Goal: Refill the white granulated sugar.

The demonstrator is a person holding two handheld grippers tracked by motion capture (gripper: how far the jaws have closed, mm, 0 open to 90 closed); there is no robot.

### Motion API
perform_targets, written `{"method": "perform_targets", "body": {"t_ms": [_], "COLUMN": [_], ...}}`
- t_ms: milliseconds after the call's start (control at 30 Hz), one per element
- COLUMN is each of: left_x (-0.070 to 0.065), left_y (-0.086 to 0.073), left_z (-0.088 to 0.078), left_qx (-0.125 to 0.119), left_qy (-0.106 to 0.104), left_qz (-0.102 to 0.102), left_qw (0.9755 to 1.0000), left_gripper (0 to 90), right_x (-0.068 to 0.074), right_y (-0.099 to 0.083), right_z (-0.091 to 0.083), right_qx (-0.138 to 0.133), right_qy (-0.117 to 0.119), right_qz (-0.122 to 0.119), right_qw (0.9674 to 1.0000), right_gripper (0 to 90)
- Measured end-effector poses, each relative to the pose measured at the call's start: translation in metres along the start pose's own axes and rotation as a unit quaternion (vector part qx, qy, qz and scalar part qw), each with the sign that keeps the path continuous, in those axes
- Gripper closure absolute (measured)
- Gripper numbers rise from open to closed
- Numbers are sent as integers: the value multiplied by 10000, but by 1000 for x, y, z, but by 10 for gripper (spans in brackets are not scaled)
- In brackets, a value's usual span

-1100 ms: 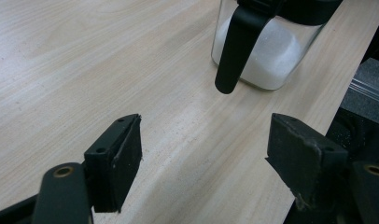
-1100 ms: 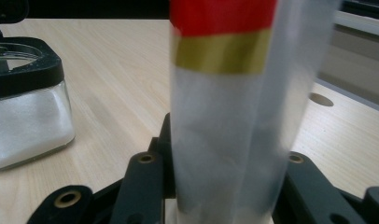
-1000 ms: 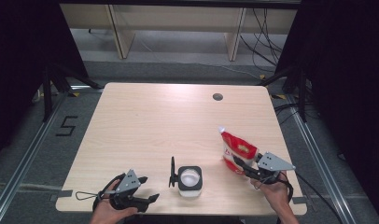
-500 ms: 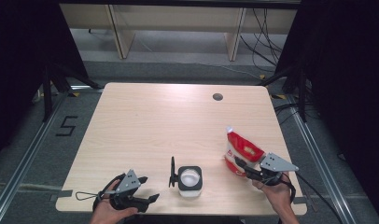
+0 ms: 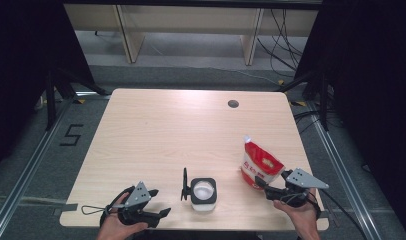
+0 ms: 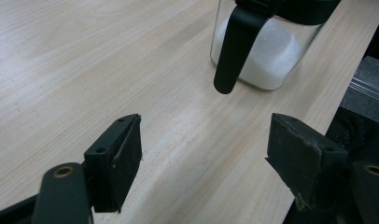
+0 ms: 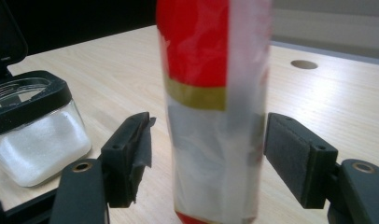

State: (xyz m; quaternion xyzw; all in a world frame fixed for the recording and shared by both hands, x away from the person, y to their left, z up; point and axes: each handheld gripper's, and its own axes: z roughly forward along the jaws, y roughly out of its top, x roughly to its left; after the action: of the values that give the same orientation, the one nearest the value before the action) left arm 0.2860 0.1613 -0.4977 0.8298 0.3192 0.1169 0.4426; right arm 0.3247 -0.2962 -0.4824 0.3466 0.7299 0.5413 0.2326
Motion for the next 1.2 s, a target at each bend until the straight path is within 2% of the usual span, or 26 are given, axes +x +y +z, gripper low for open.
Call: {"method": "perform_targets", "body": {"t_ms": [167, 200, 233, 300, 367, 400, 433, 467, 500, 533, 567, 600, 633, 700, 733, 767, 800, 833, 867, 900, 1000, 1067, 1100, 1133, 1167, 1200], "left_x": [2, 1, 1, 1, 0, 1, 1, 3, 2, 3, 3, 2, 3, 3, 4, 4, 4, 4, 1, 1, 3, 3, 2, 2, 2, 5], "left_y": [0, 0, 0, 0, 0, 0, 0, 1, 1, 0, 0, 1, 1, 1, 2, 2, 2, 1, 1, 1, 2, 2, 2, 3, 3, 4], "left_z": [-2, -1, 0, 1, 1, 0, 0, -1, -1, 0, 0, -1, 0, 0, -2, -2, -2, -1, 0, 0, 1, 1, 1, 1, 1, 0], "left_qx": [92, 53, -7, 5, -59, 16, 51, 56, 43, 10, 3, 42, 5, 13, 158, 169, 169, 97, 28, 19, 14, 21, 6, -11, -22, 67], "left_qy": [7, 12, -15, -23, -26, -21, 2, -3, -2, -24, -25, -5, -29, -30, 23, 36, 34, 13, -2, -8, -20, -45, -35, -28, -18, -7], "left_qz": [73, 23, -6, 1, -74, -5, 32, 138, 130, 129, 130, 139, 129, 130, 221, 175, 170, 157, -39, -22, 90, 11, -75, -89, -99, 32], "left_qw": [9999, 10000, 10000, 10000, 10000, 10000, 10000, 9999, 9999, 9999, 9999, 9999, 9999, 9999, 9996, 9997, 9997, 9998, 10000, 10000, 10000, 10000, 10000, 10000, 9999, 10000], "left_gripper": [259, 259, 259, 259, 259, 259, 259, 259, 259, 259, 259, 259, 259, 259, 259, 259, 259, 259, 259, 259, 259, 259, 259, 259, 259, 259], "right_x": [2, 4, 4, 6, 11, 12, 11, 12, 14, 16, 14, 18, 17, 21, 19, 23, 22, 22, 23, 25, 25, 28, 26, 28, 27, 28], "right_y": [-1, -1, -1, -1, -2, -3, -3, -3, -3, -4, -4, -4, -5, -5, -5, -5, -5, -5, -5, -5, -6, -6, -7, -8, -9, -9], "right_z": [-8, -11, -11, -14, -17, -18, -19, -21, -22, -24, -24, -26, -27, -29, -29, -31, -31, -32, -34, -36, -37, -39, -38, -39, -39, -40], "right_qx": [114, 213, 184, 244, 367, 363, 318, 372, 374, 441, 410, 462, 446, 503, 458, 532, 464, 433, 466, 435, 430, 532, 489, 534, 536, 573], "right_qy": [-98, -121, -167, -163, -257, -245, -261, -252, -266, -322, -315, -359, -352, -366, -372, -391, -439, -445, -486, -502, -465, -483, -454, -492, -440, -446], "right_qz": [48, 73, -42, -46, 98, 88, -70, 9, -11, 86, -88, 109, -51, 135, -22, 137, -17, -64, -4, 51, 5, 69, -77, -17, -69, -66], "right_qw": [9999, 9997, 9997, 9996, 9989, 9990, 9991, 9990, 9989, 9985, 9986, 9982, 9984, 9980, 9983, 9977, 9980, 9981, 9977, 9978, 9980, 9974, 9977, 9974, 9976, 9973], "right_gripper": [314, 314, 311, 304, 299, 299, 299, 298, 298, 295, 290, 287, 286, 284, 284, 285, 285, 285, 284, 284, 282, 280, 280, 280, 276, 275]}}
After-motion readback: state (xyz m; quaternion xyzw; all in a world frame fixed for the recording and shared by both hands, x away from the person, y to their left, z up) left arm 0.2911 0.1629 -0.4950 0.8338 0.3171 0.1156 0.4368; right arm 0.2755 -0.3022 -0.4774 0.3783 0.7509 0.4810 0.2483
